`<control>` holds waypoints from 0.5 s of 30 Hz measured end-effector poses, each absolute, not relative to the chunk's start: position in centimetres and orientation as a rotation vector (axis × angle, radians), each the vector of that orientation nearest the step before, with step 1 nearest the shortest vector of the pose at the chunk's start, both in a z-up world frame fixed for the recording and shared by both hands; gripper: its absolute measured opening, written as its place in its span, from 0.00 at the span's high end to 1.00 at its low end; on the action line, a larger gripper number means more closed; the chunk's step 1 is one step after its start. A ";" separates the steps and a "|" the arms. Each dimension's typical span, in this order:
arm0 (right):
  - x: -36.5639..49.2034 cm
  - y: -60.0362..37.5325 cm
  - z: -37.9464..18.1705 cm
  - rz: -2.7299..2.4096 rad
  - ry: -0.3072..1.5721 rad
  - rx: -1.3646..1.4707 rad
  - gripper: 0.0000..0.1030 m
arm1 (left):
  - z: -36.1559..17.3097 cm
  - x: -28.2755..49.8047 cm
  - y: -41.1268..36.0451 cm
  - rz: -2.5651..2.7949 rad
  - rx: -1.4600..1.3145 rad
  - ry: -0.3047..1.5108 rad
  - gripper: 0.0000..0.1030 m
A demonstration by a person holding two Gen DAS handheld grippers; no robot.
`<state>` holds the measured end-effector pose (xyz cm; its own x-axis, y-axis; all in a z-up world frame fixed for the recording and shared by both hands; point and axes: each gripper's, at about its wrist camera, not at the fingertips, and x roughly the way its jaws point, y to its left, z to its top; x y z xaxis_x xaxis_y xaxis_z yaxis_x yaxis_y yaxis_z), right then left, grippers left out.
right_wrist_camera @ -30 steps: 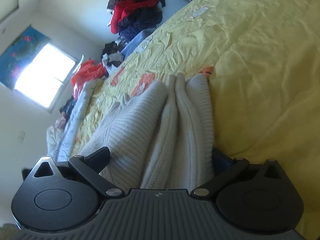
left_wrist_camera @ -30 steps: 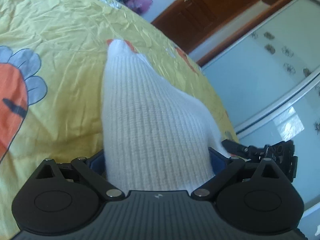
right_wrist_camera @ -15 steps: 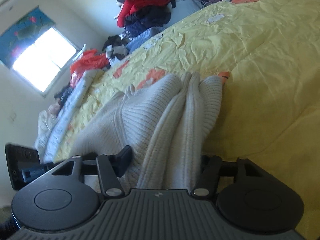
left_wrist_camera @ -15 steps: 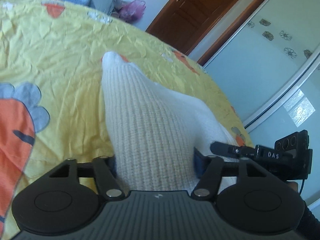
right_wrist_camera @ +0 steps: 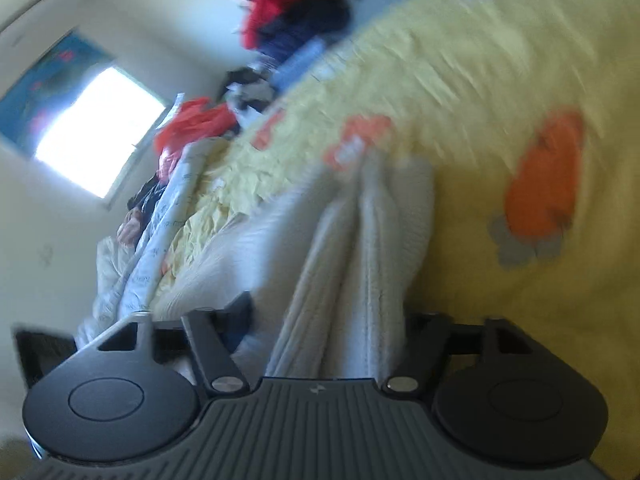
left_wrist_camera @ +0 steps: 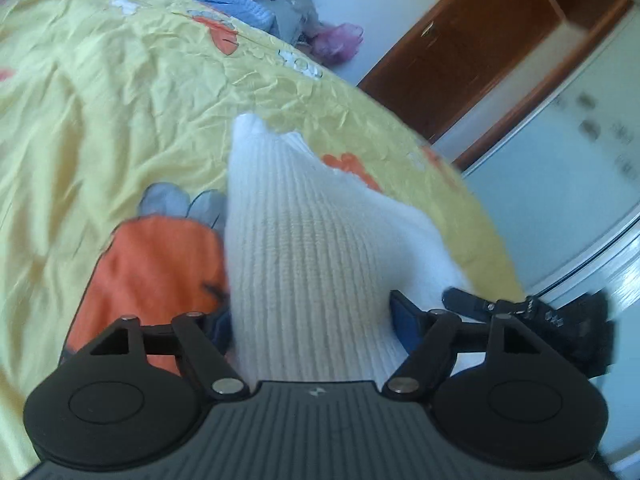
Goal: Fold small clothes
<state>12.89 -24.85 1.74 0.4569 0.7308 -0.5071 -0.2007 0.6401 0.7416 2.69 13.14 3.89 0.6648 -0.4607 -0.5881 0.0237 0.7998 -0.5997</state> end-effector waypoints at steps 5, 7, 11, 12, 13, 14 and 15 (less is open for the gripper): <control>10.2 -27.0 3.5 0.631 0.889 0.651 0.29 | 3.4 -0.8 14.4 -0.331 -0.634 0.768 0.22; 8.9 -27.9 4.7 0.626 0.835 0.629 0.30 | 3.1 -1.4 14.6 -0.339 -0.659 0.758 0.22; 7.6 -27.8 6.6 0.694 0.812 0.614 0.30 | 2.8 -1.6 14.3 -0.346 -0.647 0.759 0.19; 7.3 -27.2 6.9 0.729 0.827 0.586 0.30 | 2.6 -1.5 14.1 -0.348 -0.648 0.766 0.18; 7.1 -26.4 7.0 0.761 0.848 0.548 0.30 | 2.5 -1.5 14.1 -0.349 -0.650 0.768 0.17; 7.0 -25.8 7.0 0.779 0.868 0.509 0.30 | 2.5 -1.5 13.9 -0.347 -0.651 0.771 0.17; 6.9 -25.0 6.8 0.783 0.884 0.468 0.31 | 2.4 -1.4 13.8 -0.345 -0.648 0.772 0.16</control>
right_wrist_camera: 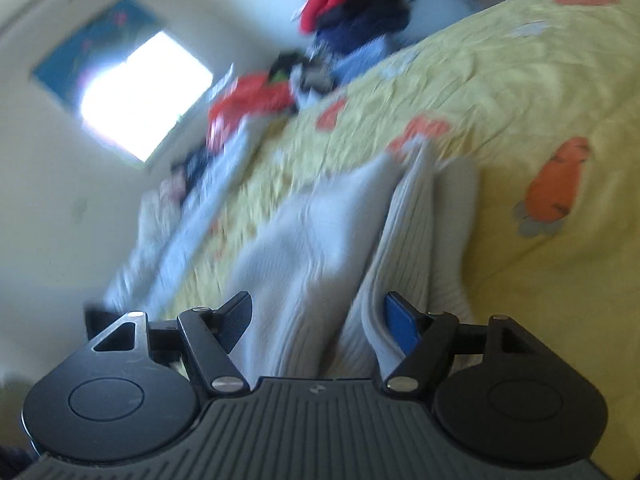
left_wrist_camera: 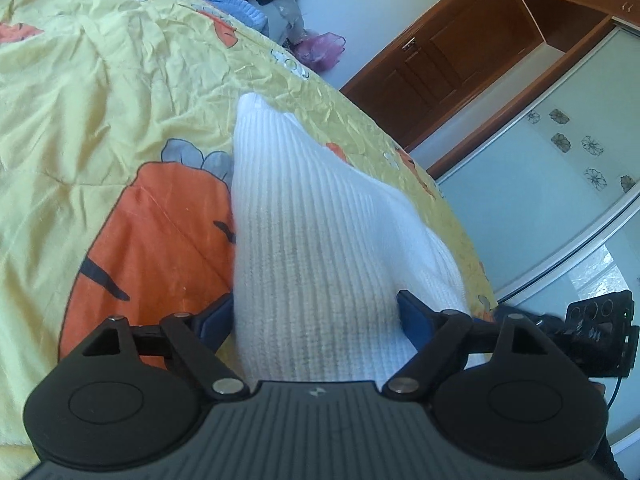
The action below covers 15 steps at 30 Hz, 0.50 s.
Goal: Fold small clothes
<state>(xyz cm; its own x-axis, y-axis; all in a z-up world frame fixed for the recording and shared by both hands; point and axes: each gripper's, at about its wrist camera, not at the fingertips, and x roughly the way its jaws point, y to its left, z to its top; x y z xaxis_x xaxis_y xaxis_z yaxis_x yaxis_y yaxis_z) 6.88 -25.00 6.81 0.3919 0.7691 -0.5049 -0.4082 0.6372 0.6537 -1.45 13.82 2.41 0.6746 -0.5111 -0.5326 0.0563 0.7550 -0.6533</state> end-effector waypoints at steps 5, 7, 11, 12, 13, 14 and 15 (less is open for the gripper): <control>6.8 -23.8 7.5 0.748 0.874 0.390 0.36 | 2.7 -1.6 13.6 -0.342 -0.626 0.779 0.16; 6.9 -24.6 7.8 0.732 0.862 0.440 0.35 | 2.6 -1.7 13.7 -0.344 -0.627 0.781 0.16; 6.4 -25.7 7.8 0.723 0.822 0.492 0.36 | 2.5 -1.5 13.5 -0.344 -0.630 0.785 0.15; 6.3 -25.7 7.8 0.729 0.819 0.496 0.36 | 2.5 -1.4 13.5 -0.345 -0.630 0.788 0.14; 6.0 -25.6 7.8 0.732 0.808 0.489 0.36 | 2.4 -1.4 13.4 -0.346 -0.631 0.790 0.14; 5.8 -25.4 7.9 0.735 0.798 0.483 0.35 | 2.3 -1.3 13.4 -0.347 -0.631 0.792 0.14; 5.7 -25.3 8.0 0.742 0.797 0.484 0.35 | 2.3 -1.3 13.4 -0.347 -0.631 0.793 0.14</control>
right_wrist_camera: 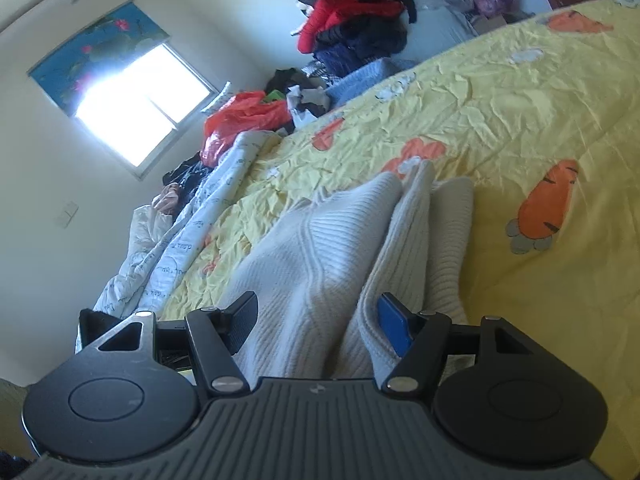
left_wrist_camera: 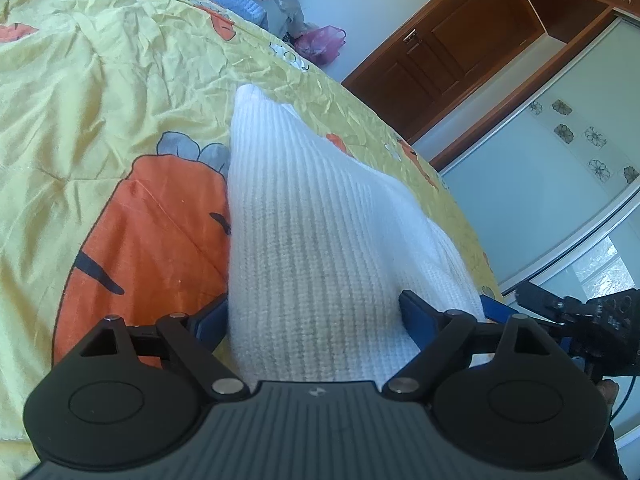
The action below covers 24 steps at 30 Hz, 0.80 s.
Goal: Fold small clothes
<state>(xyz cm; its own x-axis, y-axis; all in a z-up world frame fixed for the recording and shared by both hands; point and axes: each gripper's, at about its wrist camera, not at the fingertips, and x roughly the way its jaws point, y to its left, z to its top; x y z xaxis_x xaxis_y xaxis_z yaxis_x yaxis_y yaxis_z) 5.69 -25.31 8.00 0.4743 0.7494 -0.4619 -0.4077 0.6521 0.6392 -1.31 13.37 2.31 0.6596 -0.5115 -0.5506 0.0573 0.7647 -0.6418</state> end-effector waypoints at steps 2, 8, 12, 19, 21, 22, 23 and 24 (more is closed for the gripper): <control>5.5 -25.1 8.1 0.776 0.795 0.504 0.36 | 2.3 -1.3 13.3 -0.346 -0.629 0.794 0.14; 4.8 -23.2 8.7 0.843 0.828 0.421 0.36 | 2.4 -1.3 13.3 -0.341 -0.628 0.795 0.14; 4.8 -21.9 7.0 0.821 0.907 0.367 0.35 | 2.4 -1.3 13.2 -0.341 -0.625 0.794 0.13; 3.7 -20.1 6.5 0.867 0.897 0.268 0.80 | 3.5 -1.6 12.0 -0.334 -0.543 0.796 0.14; 3.6 -20.8 7.9 0.872 0.860 0.262 0.81 | 4.1 -1.7 11.5 -0.345 -0.505 0.796 0.14; 3.8 -21.4 8.5 0.872 0.844 0.268 0.81 | 4.2 -1.8 11.2 -0.352 -0.484 0.795 0.14; 3.9 -21.9 9.1 0.868 0.836 0.263 0.82 | 4.2 -1.8 10.9 -0.353 -0.452 0.795 0.13; 4.0 -22.2 9.2 0.857 0.840 0.233 0.83 | 4.0 -1.8 10.4 -0.345 -0.409 0.795 0.13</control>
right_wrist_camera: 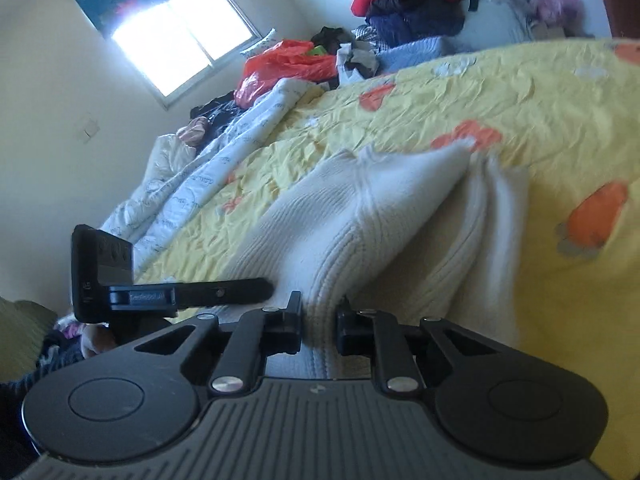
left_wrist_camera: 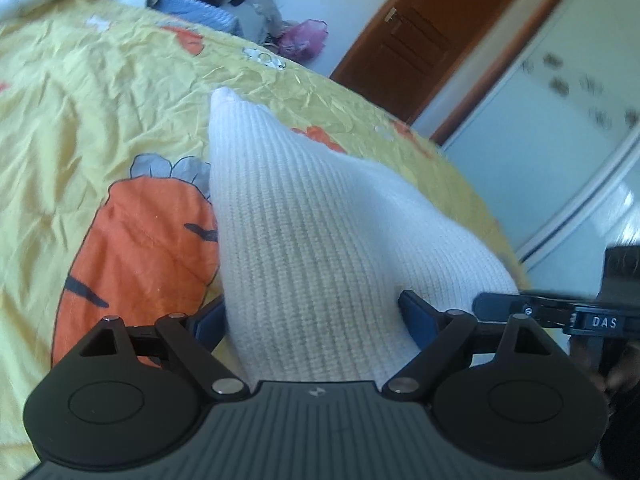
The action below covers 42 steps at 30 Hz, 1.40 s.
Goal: Fold small clothes
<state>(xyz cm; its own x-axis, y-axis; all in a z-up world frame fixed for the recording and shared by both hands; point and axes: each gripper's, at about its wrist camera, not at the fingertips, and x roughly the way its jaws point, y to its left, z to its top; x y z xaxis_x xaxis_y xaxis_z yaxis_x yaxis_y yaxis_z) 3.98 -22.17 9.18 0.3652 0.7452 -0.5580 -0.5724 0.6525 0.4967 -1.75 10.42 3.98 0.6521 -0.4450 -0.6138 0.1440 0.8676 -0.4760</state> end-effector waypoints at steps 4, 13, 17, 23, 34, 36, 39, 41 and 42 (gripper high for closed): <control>3.9 -21.1 5.3 0.831 0.929 0.102 0.84 | 2.3 -1.8 9.6 -0.338 -0.371 0.782 0.07; 4.4 -23.8 9.6 0.761 0.813 0.334 0.40 | 9.0 -3.7 10.2 -0.234 -0.260 0.600 0.08; 6.6 -23.0 11.4 0.685 0.655 0.483 0.22 | 8.1 -1.4 6.6 -0.128 -0.102 0.598 0.08; 11.2 -16.2 7.5 0.647 0.789 0.279 0.26 | 4.7 -0.3 3.7 -0.087 0.012 0.628 0.07; 13.3 -16.7 8.9 0.604 0.852 0.287 0.45 | 4.5 -0.4 4.1 -0.093 -0.022 0.638 0.07; 13.2 -16.9 10.5 0.639 0.787 0.333 0.41 | 4.5 -0.4 4.0 -0.091 -0.023 0.639 0.07; 13.9 -15.6 11.7 0.686 0.764 0.341 0.29 | 4.5 -0.4 4.1 -0.094 -0.026 0.641 0.06; 14.8 -14.0 11.2 0.685 0.780 0.290 0.26 | 4.5 -0.4 4.2 -0.096 -0.030 0.641 0.06; 15.3 -13.3 10.4 0.676 0.808 0.264 0.26 | 4.5 -0.5 4.1 -0.096 -0.032 0.641 0.06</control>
<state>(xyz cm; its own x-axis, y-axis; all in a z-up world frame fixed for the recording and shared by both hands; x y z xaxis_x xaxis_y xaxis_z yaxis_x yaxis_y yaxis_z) 15.31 -13.32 10.37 0.4978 0.6469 -0.5777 -0.4540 0.7619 0.4620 -0.51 4.14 4.49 0.7974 -0.0993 -0.5953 0.0795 0.9951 -0.0595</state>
